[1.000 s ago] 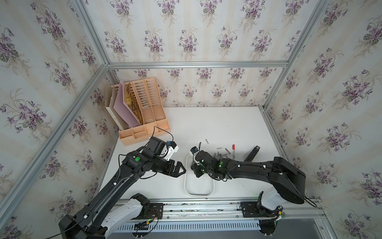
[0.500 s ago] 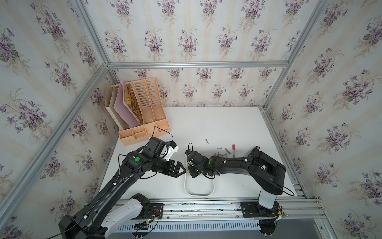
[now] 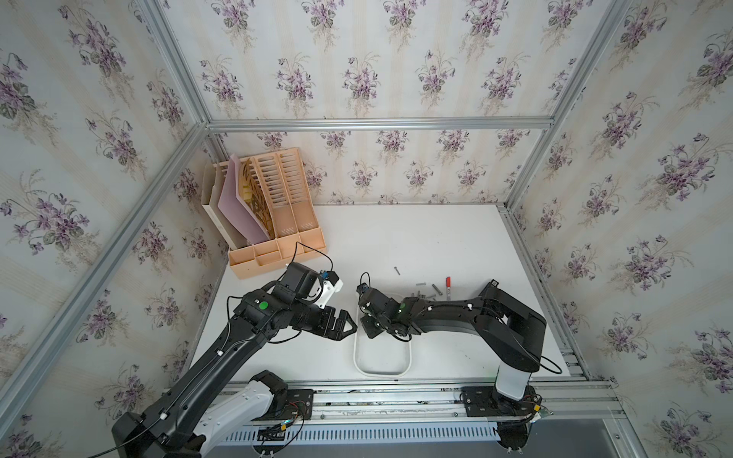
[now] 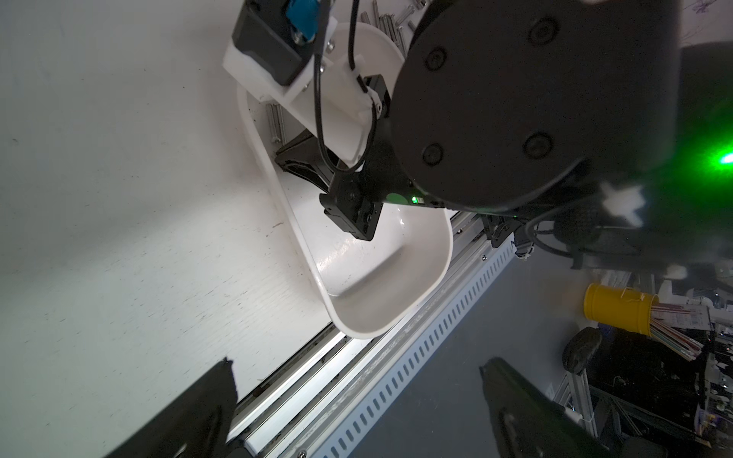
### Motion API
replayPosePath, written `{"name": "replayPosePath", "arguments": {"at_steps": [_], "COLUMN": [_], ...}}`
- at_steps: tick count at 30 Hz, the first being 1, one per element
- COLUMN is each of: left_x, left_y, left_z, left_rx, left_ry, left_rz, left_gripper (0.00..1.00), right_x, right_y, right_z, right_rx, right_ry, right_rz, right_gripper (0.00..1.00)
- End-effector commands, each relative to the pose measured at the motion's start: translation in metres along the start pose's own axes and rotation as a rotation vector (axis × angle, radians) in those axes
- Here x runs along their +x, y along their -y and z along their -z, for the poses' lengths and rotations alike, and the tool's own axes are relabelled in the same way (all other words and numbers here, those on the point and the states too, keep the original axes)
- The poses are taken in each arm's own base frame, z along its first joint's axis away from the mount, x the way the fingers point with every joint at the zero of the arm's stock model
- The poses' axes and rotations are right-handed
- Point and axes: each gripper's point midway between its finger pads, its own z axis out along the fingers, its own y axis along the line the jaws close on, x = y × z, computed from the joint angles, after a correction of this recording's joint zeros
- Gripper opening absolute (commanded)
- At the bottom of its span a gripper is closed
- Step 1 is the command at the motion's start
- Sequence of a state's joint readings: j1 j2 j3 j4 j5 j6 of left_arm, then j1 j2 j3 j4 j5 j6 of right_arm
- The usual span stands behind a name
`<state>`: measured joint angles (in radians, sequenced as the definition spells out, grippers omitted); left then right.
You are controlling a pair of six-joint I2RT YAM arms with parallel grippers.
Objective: Take out the screws from the storage box
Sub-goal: Pick up the screw from the storage box, then place the screw at the center of the board.
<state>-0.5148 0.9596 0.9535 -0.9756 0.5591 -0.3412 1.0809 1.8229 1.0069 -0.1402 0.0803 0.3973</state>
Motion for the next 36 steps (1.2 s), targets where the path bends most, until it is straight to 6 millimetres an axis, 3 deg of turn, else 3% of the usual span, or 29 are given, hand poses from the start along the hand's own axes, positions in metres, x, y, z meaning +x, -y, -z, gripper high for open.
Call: {"name": "replayPosePath", "arguments": {"at_steps": [1, 13, 19, 23, 28, 31, 36], "left_x": [0.0, 0.001, 0.001, 0.001, 0.001, 0.001, 0.001], "left_y": [0.0, 0.001, 0.001, 0.001, 0.001, 0.001, 0.001], "left_z": [0.002, 0.002, 0.001, 0.001, 0.002, 0.001, 0.001], "left_rx": [-0.004, -0.003, -0.004, -0.005, -0.004, -0.003, -0.002], "left_ry": [-0.002, -0.001, -0.006, -0.005, -0.004, -0.007, -0.005], "left_rz": [0.001, -0.005, -0.004, -0.004, -0.005, -0.003, -0.005], "left_gripper": [0.99, 1.0, 0.99, 0.99, 0.99, 1.0, 0.99], "right_x": [0.004, -0.032, -0.037, -0.029, -0.008, 0.006, 0.016], "right_y": [0.002, 0.029, 0.072, 0.119, 0.172, 0.189, 0.197], "right_z": [0.009, 0.1, 0.121, 0.124, 0.109, 0.096, 0.082], "right_rx": [-0.015, -0.036, 0.057, 0.135, 0.185, 0.215, 0.215], "right_ry": [-0.009, 0.325, 0.4, 0.398, 0.315, 0.251, 0.181], "right_rz": [-0.01, -0.08, -0.2, -0.349, -0.538, -0.603, -0.645], "right_gripper": [0.04, 0.03, 0.03, 0.03, 0.0, 0.0, 0.0]}}
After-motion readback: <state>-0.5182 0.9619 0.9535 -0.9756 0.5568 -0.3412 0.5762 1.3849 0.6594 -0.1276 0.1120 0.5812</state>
